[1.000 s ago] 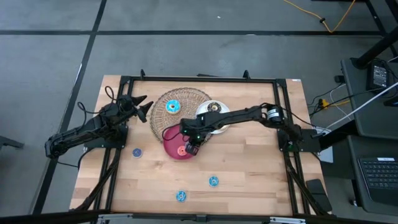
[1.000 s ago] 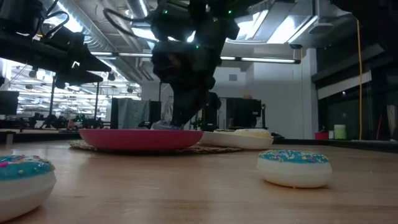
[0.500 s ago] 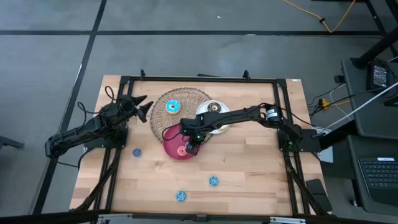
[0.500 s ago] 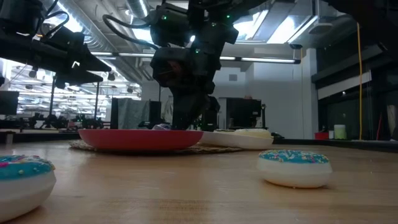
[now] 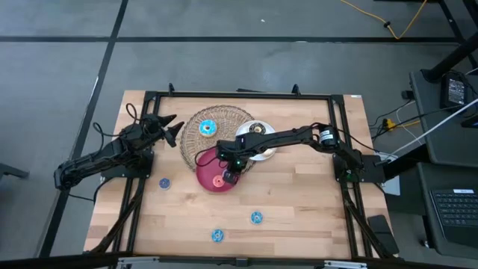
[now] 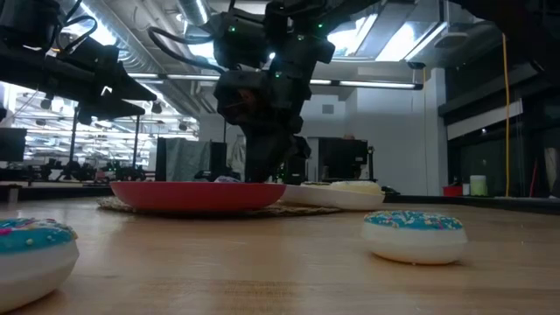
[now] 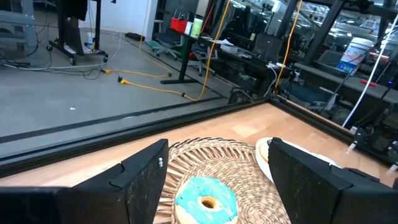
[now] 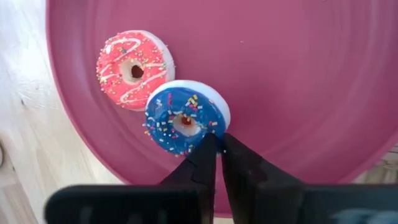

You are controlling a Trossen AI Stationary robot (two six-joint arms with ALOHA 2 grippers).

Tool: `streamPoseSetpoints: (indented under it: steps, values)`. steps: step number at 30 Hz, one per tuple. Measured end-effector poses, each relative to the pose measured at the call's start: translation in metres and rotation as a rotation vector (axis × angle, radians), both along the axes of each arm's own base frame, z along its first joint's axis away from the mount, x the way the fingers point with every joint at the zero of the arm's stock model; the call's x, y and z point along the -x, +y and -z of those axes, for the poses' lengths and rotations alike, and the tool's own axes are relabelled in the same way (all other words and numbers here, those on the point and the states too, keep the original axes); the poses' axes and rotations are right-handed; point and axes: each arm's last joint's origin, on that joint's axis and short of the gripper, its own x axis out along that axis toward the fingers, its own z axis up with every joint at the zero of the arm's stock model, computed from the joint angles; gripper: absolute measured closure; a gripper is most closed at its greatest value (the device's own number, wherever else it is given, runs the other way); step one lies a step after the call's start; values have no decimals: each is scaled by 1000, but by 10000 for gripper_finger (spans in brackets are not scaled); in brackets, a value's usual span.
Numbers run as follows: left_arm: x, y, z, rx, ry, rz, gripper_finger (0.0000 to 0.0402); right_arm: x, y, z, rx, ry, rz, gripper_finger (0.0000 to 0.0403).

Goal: Pick & Place donuts
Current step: Put the right blue donut on the pink plate

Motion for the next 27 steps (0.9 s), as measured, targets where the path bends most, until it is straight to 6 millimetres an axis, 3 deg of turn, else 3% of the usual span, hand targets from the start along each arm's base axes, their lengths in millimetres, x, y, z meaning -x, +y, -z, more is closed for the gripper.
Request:
streamPoseSetpoints:
  steps: [6,13,27]
  values:
    - [0,0,0,0,0,0,135,1,-3,-1,3,10,7,396]
    - [0,0,0,0,0,0,135,5,-12,-24,74,-44,50,384]
    - [0,0,0,0,1,0,135,5,-3,-23,4,-37,12,382]
